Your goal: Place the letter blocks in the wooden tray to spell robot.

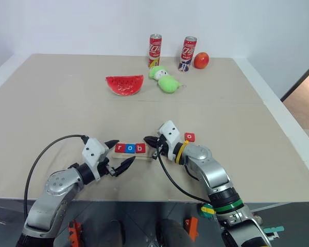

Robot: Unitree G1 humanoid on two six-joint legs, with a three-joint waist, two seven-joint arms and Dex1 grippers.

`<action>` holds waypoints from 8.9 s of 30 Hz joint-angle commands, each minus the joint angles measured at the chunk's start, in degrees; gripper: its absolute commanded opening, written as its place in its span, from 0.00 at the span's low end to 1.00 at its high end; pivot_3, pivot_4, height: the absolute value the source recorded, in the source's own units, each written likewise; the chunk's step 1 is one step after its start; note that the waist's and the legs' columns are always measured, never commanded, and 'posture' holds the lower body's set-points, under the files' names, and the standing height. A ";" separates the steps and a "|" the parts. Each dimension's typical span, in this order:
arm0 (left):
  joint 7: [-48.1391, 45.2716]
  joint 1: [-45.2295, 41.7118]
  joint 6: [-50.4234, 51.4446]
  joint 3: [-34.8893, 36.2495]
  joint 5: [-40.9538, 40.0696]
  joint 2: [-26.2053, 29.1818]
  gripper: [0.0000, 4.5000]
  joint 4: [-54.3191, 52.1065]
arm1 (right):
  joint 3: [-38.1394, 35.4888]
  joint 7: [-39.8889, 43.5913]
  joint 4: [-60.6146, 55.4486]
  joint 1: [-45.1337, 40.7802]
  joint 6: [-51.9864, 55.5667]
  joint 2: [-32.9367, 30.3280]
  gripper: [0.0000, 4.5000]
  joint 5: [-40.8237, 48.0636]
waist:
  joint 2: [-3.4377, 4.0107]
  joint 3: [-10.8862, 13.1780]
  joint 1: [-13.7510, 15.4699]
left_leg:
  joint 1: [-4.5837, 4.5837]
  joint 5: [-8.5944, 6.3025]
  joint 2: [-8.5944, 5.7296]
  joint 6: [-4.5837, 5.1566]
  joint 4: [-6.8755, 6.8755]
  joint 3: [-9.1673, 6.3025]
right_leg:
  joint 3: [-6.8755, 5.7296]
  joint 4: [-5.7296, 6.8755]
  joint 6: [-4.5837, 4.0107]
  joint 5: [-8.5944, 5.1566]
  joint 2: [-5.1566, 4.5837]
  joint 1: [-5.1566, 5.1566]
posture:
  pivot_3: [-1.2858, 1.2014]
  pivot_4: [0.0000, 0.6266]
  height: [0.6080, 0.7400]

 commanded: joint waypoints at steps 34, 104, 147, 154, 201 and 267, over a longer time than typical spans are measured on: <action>-14.03 -5.60 0.40 -5.88 -3.03 6.16 1.00 -1.38 | -8.91 37.87 27.25 -14.90 -11.99 -24.65 0.99 8.15 | 0.08 0.06 -0.35 | 0.03 -0.20 -0.16 0.34 -0.06 0.03 | 0.09 -0.08 0.01 -0.19 -0.05 0.06 | 0.52 0.24 1.00; 4.40 0.16 4.00 -3.88 -0.31 -2.80 1.00 -4.19 | 5.27 27.58 2.58 -10.60 0.89 -15.72 0.27 4.80 | 0.11 0.02 0.08 | -0.03 -0.13 -0.32 0.29 0.15 -0.01 | 0.11 -0.08 0.29 -0.03 -0.22 0.13 | 0.52 0.24 1.00; -4.50 5.07 4.07 3.42 -8.39 4.33 1.00 -8.06 | -0.83 25.39 1.78 -13.23 4.08 -12.21 0.99 6.12 | 0.11 0.03 0.04 | -0.02 -0.13 -0.21 0.28 0.11 -0.01 | 0.08 -0.06 0.18 -0.07 -0.15 0.09 | 0.52 0.24 1.00; -6.71 5.72 6.56 4.71 -12.94 6.75 1.00 -9.34 | -1.57 25.97 -5.24 -8.69 8.57 -16.73 0.43 8.75 | 0.11 0.03 0.06 | -0.02 -0.13 -0.22 0.28 0.09 -0.02 | 0.07 -0.06 0.17 -0.10 -0.17 0.08 | 0.52 0.24 1.00; -3.59 6.10 7.46 2.26 -12.32 5.70 1.00 -10.42 | 4.14 23.27 8.87 -13.67 -3.72 -12.35 0.01 0.50 | 0.10 0.03 -0.01 | 0.01 -0.13 -0.16 0.28 0.09 0.01 | 0.08 -0.06 0.11 -0.07 -0.10 0.07 | 0.52 0.24 1.00; -4.40 3.43 7.55 3.33 -13.83 4.68 1.00 -8.90 | 1.71 21.58 13.16 -19.21 -7.64 -10.75 0.01 -2.58 | 0.12 0.04 -0.06 | 0.01 -0.13 -0.15 0.28 0.08 0.03 | 0.07 -0.06 0.08 -0.05 -0.10 0.05 | 0.52 0.24 1.00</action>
